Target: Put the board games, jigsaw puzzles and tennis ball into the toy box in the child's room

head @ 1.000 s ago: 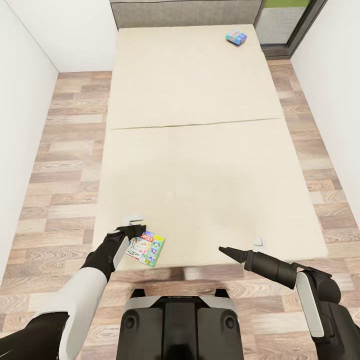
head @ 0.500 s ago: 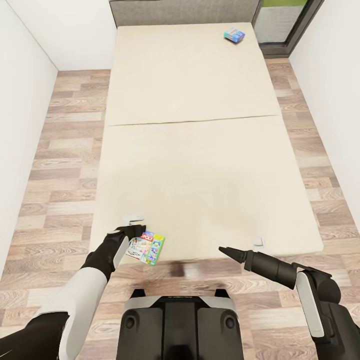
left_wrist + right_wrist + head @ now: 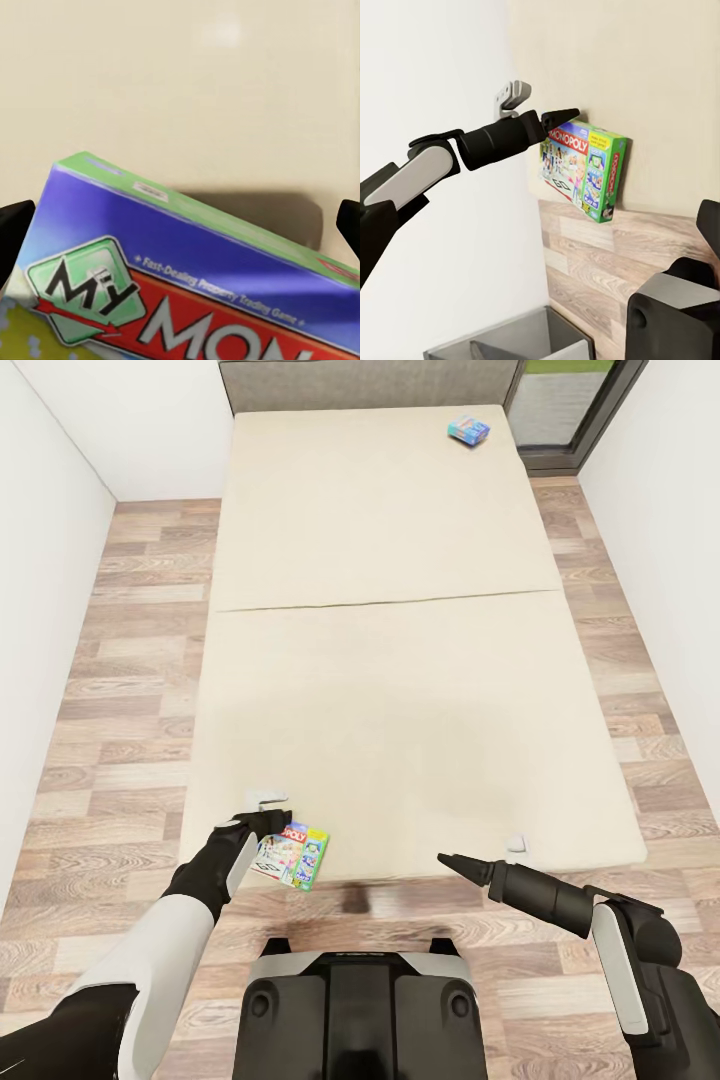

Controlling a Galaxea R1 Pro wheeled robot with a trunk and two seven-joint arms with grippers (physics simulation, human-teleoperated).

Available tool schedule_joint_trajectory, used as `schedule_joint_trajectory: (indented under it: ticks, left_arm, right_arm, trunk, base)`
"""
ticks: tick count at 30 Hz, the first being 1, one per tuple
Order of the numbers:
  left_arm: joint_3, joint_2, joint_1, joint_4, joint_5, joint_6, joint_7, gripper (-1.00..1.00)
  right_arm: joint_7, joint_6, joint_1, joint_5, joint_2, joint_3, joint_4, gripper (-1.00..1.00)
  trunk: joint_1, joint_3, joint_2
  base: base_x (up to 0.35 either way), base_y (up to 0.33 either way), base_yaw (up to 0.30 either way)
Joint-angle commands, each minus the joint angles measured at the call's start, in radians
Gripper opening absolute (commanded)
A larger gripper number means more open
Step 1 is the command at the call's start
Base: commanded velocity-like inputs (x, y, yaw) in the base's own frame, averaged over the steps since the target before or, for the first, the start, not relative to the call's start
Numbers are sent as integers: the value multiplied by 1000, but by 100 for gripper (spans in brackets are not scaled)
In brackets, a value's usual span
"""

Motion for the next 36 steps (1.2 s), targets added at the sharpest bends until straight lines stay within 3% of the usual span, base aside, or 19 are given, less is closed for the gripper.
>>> schedule_joint_trajectory:
  ticks: [1, 36]
  left_arm:
    - [5, -1, 0, 22, 10, 8, 1, 100]
    - [5, -1, 1, 22, 10, 7, 1, 100]
  right_arm:
    - [4, 4, 0, 1, 0, -1, 0, 100]
    - [4, 3, 0, 2, 0, -1, 0, 100]
  trunk:
    - [1, -1, -1]
    - [1, -1, -1]
  base:
    - [0, 0, 0]
    - [-23, -20, 0]
